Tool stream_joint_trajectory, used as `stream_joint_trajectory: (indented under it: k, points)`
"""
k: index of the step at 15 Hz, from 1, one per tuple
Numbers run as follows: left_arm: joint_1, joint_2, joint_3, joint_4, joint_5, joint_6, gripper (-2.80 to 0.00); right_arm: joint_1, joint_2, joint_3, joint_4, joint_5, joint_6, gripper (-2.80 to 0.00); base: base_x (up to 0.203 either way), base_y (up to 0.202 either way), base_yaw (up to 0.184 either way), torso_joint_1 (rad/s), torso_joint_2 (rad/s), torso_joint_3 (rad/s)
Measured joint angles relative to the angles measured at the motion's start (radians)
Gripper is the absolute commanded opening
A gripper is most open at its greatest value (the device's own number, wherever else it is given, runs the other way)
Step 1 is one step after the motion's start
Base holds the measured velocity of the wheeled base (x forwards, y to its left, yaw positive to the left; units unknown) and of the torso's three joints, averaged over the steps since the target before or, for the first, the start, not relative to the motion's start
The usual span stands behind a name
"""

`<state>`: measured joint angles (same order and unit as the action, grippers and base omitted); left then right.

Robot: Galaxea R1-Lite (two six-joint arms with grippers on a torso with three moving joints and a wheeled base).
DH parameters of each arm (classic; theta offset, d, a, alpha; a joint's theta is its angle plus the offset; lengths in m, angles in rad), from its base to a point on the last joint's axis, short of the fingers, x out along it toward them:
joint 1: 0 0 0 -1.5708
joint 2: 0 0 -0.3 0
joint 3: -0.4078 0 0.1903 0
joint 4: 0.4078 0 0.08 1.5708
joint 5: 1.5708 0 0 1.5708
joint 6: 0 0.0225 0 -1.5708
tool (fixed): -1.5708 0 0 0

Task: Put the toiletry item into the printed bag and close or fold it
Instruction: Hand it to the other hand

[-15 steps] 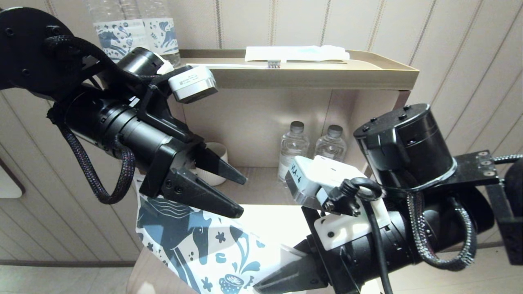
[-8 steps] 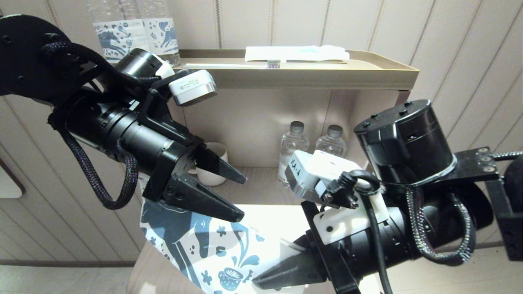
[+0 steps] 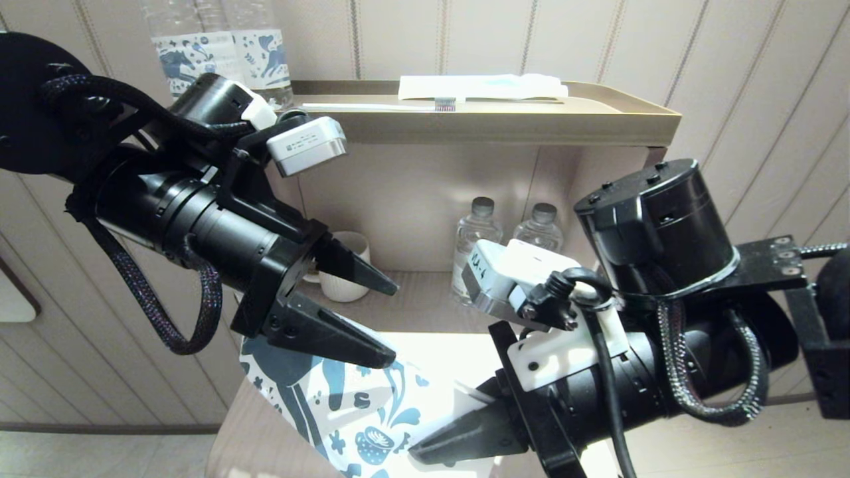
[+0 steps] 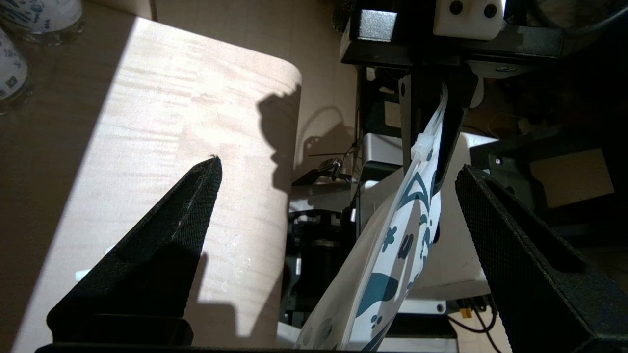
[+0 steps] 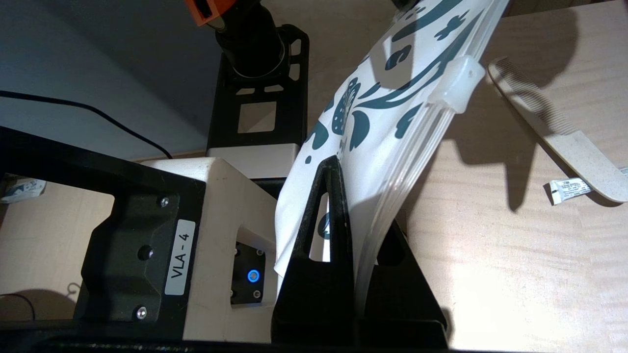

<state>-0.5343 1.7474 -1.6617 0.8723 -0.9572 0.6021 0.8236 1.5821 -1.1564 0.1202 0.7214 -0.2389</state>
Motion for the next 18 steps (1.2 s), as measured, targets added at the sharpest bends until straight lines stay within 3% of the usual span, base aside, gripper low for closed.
stream_joint_trajectory:
  k: [18]
  points:
    - [-0.028,-0.004,-0.005,0.005,-0.004,-0.042,0.00,0.001,-0.007,0.034,-0.061,0.000,0.033,-2.80,0.000,0.000,0.000,0.000,0.00,0.000]
